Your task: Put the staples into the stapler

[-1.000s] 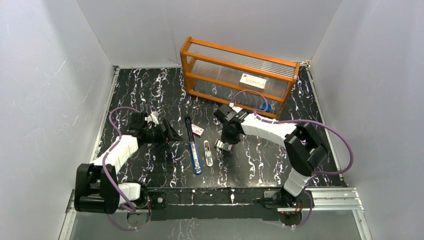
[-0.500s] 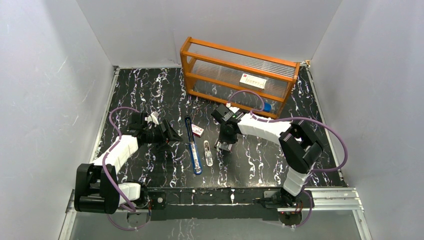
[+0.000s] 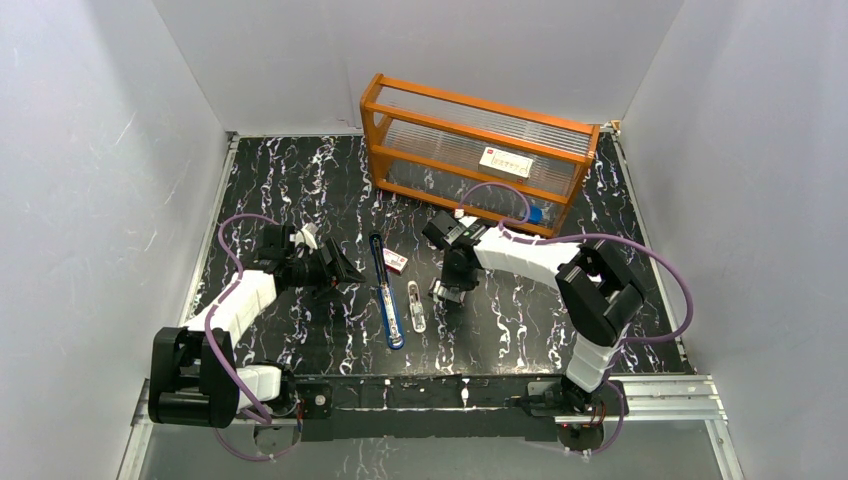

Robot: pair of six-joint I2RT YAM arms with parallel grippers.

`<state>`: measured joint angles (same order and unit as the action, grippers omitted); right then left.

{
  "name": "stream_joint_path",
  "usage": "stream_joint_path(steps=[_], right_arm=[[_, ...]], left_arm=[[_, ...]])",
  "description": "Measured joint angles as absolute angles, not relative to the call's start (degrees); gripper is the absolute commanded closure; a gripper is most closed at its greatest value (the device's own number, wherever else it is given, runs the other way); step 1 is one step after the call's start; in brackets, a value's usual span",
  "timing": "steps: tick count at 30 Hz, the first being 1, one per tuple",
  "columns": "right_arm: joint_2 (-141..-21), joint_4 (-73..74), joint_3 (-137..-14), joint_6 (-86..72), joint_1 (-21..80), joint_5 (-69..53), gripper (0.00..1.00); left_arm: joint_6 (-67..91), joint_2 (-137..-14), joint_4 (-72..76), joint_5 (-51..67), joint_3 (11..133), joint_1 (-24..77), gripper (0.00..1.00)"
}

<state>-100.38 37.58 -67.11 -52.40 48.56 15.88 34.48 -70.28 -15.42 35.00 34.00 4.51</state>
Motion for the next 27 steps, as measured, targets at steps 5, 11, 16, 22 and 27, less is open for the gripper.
stream_joint_path(steps=[5,11,16,22,27], right_arm=[[-101.25,37.54,-67.09,-52.40,48.56,15.94,0.62],[-101.54,37.17,-67.09,-52.40,48.56,15.86,0.62],[-101.62,36.56,-67.09,-52.45,48.56,15.66,0.63],[-101.65,35.92,-67.07,-52.84,48.56,15.44,0.64],[-101.65,36.05,-67.07,-53.45,48.56,15.51,0.64]], left_arm=[[34.48,-70.28,-15.44,34.98,34.00,4.51,0.23],[34.48,-70.28,-15.44,34.98,34.00,4.51,0.23],[34.48,-70.28,-15.44,34.98,34.00,4.51,0.23],[34.48,-70.28,-15.42,34.98,34.00,4.51,0.23],[34.48,-70.30,-15.44,34.98,34.00,4.51,0.24]])
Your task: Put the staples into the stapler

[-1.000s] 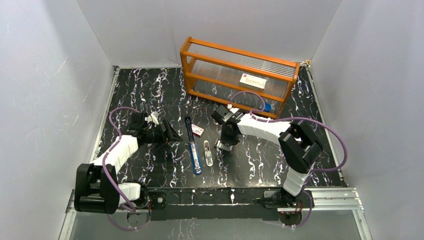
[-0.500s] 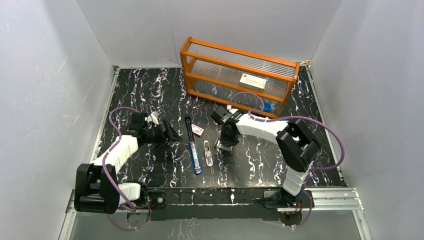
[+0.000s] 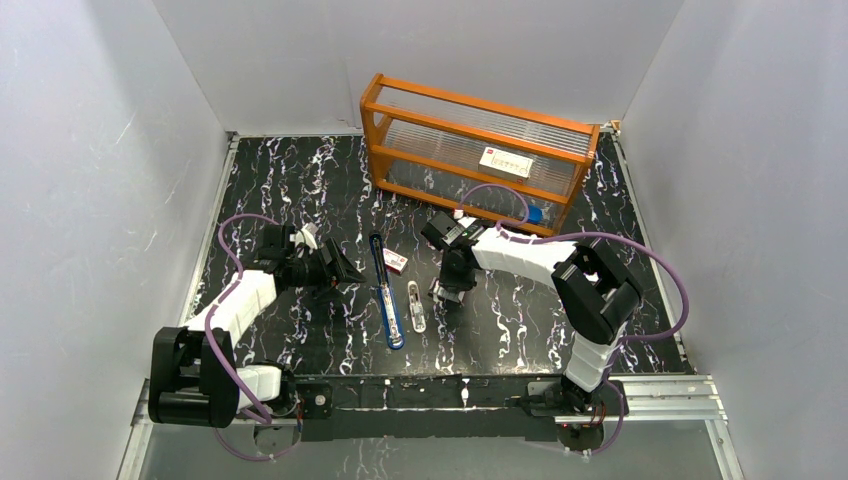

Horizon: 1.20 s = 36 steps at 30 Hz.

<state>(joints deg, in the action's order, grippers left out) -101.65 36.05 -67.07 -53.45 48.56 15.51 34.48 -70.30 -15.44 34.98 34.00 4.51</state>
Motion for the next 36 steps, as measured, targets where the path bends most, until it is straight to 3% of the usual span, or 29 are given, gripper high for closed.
stream_joint_path(steps=[16,26,36], right_arm=[[-101.84,37.15,-67.02,-54.08,48.75,15.90,0.63],[-102.17,36.14,-66.83,-54.08,48.77,15.70,0.72],[-100.27,33.74,-65.17,-53.67,48.86,15.62,0.72]], left_arm=[[34.48,-70.32,-15.44,34.96,34.00,4.51,0.24],[34.48,-70.32,-15.44,34.96,34.00,4.51,0.23],[34.50,-70.87,-15.44,34.96,34.00,4.51,0.23]])
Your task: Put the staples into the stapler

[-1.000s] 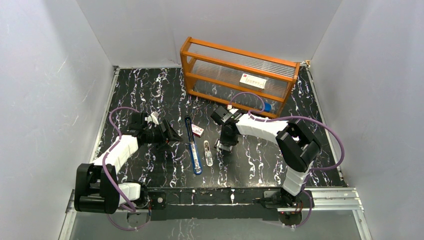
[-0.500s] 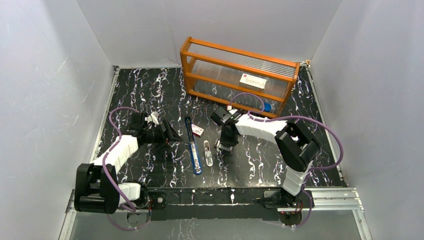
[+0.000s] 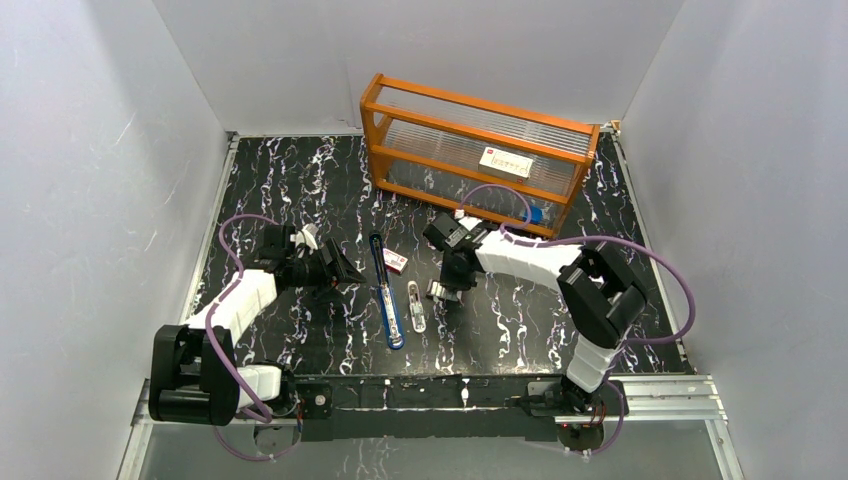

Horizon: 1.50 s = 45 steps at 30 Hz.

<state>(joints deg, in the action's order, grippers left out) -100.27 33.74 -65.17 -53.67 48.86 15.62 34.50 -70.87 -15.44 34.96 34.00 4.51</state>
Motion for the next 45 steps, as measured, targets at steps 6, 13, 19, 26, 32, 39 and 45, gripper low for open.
stream_joint_path(steps=[6,13,19,26,32,39,45], right_arm=[[-96.90,32.75,-65.01,-53.06,48.88,15.27,0.72],[-90.83,33.87,-62.59,-52.49,48.88,15.16,0.71],[-83.66,37.28,-59.46,-52.25,48.88,18.22,0.70],[-78.78,40.47,-51.79,-52.18,48.88,19.40,0.70],[-76.79,40.80,-48.62,-52.05,48.88,18.70,0.61],[-79.42,40.47,-48.93,-54.74,46.94,19.53,0.49],[-85.14,40.16,-50.00,-61.84,45.12,21.04,0.38]], left_arm=[[34.50,-70.87,-15.44,34.96,34.00,4.51,0.23],[34.48,-70.98,-15.44,34.96,34.00,4.51,0.23],[34.50,-71.07,-15.44,34.98,34.00,4.51,0.24],[34.52,-71.07,-15.44,34.92,34.00,4.51,0.24],[34.57,-71.07,-15.44,34.74,34.00,4.51,0.24],[34.61,-71.20,-15.44,34.44,34.00,4.51,0.24],[34.63,-72.07,-15.44,34.33,34.00,4.51,0.24]])
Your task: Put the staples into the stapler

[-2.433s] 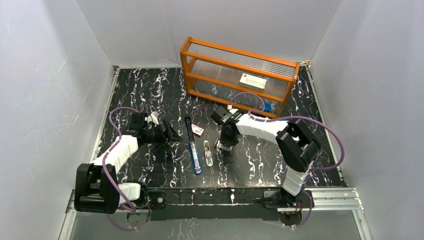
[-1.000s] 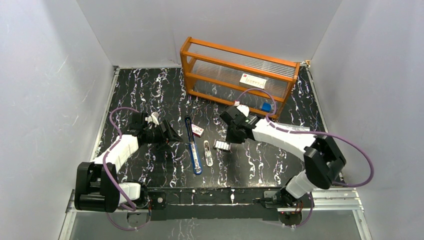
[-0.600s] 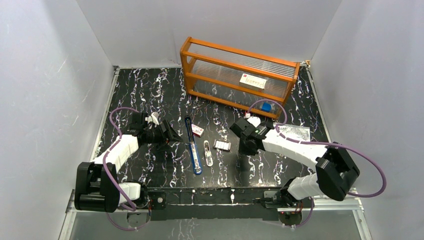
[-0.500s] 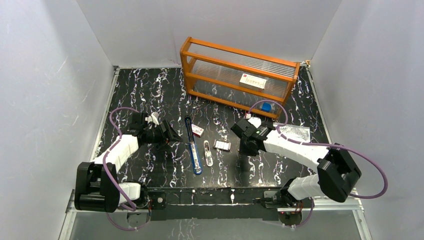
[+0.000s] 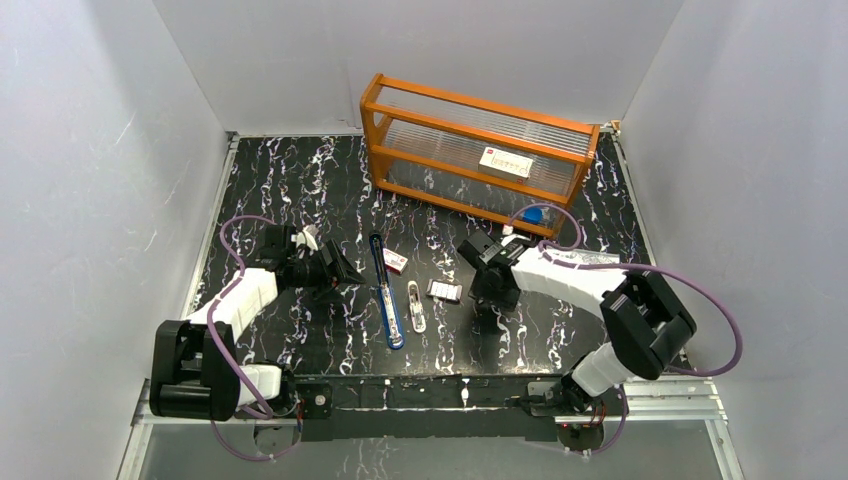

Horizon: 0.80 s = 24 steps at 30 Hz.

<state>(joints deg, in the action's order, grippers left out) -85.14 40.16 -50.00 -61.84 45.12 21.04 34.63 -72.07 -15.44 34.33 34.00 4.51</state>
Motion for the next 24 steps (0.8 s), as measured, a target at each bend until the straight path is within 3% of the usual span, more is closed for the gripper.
stream_joint_path(steps=[6,24], right_arm=[[-88.05,38.87,-53.89,-65.52,45.12,22.35,0.38],[-92.36,39.27,-55.68,-67.22,45.12,23.53,0.54]], left_arm=[[34.63,-72.07,-15.44,34.33,34.00,4.51,0.24],[34.61,-72.07,-15.44,34.35,34.00,4.51,0.24]])
